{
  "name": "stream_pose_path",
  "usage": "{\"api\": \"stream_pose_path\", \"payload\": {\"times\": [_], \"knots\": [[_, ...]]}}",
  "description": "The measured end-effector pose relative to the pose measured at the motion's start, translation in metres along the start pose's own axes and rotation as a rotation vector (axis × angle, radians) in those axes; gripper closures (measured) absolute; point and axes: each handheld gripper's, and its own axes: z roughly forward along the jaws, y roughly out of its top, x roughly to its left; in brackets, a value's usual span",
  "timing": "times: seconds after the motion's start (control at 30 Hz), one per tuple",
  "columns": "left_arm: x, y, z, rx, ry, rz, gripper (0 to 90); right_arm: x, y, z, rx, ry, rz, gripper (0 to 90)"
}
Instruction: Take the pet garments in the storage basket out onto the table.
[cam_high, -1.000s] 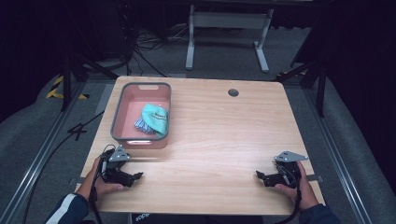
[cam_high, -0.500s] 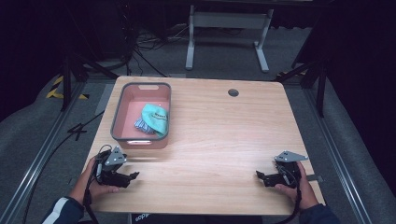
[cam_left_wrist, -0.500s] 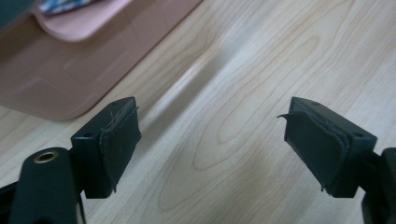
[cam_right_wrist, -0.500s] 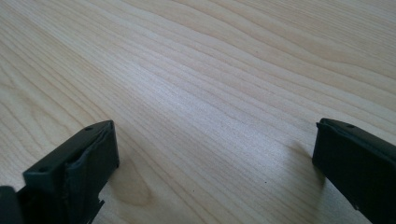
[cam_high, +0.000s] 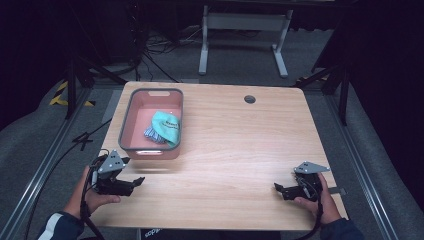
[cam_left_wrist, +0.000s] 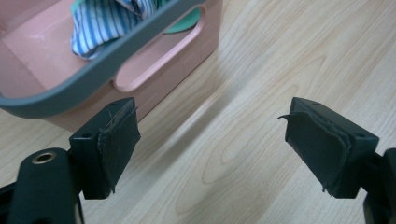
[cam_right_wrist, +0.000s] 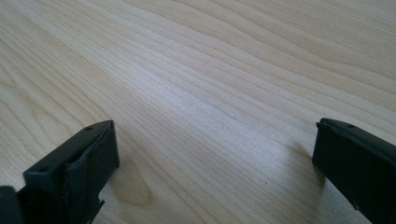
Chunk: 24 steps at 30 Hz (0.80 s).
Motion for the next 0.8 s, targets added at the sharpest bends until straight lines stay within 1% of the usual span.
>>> {"api": "stream_pose_path", "payload": {"times": [0.07,0.13,0.17,0.2,0.27,0.3,0.37,0.47,0.53,0.57,0.6,0.73,0.8], "knots": [[0.0,0.004,-0.004,0.0,-0.003,0.011,17.8,0.0,0.0,0.0,0.0,0.0,0.0,0.6],[0.001,0.009,-0.008,-0.016,-0.021,0.018,17.8,0.0,0.0,0.0,0.0,0.001,0.0,0.6],[0.002,0.013,-0.009,-0.012,-0.027,0.018,17.8,0.0,0.0,0.0,0.0,0.0,0.0,0.7],[0.003,0.016,-0.01,-0.002,-0.022,0.031,17.8,0.0,0.0,0.0,0.0,0.0,0.0,0.6],[0.007,0.024,-0.013,-0.002,-0.026,0.043,17.7,0.0,0.0,0.0,0.0,0.0,0.0,0.6],[0.008,0.029,-0.013,-0.004,-0.028,0.038,17.8,0.0,0.0,0.0,0.0,0.0,0.0,0.6],[0.01,0.037,-0.013,-0.007,-0.017,0.047,17.2,0.0,0.0,0.0,0.0,0.0,0.0,0.6],[0.016,0.05,-0.011,0.006,0.002,0.066,17.0,0.0,0.0,0.0,0.0,0.0,0.0,0.6],[0.02,0.057,-0.008,0.014,0.01,0.066,16.9,0.0,0.0,0.0,0.0,0.001,0.001,0.6],[0.023,0.062,-0.005,0.027,0.018,0.065,16.8,0.0,0.0,0.0,0.0,0.001,0.001,0.6],[0.023,0.062,-0.005,0.027,0.018,0.065,16.5,0.0,0.0,0.0,0.0,0.001,0.001,0.6],[0.034,0.077,0.004,0.053,0.042,0.068,16.5,0.0,0.0,0.0,0.001,0.001,0.001,0.6],[0.041,0.086,0.01,0.06,0.047,0.056,16.3,0.0,0.0,0.0,0.0,0.0,0.0,0.6]]}}
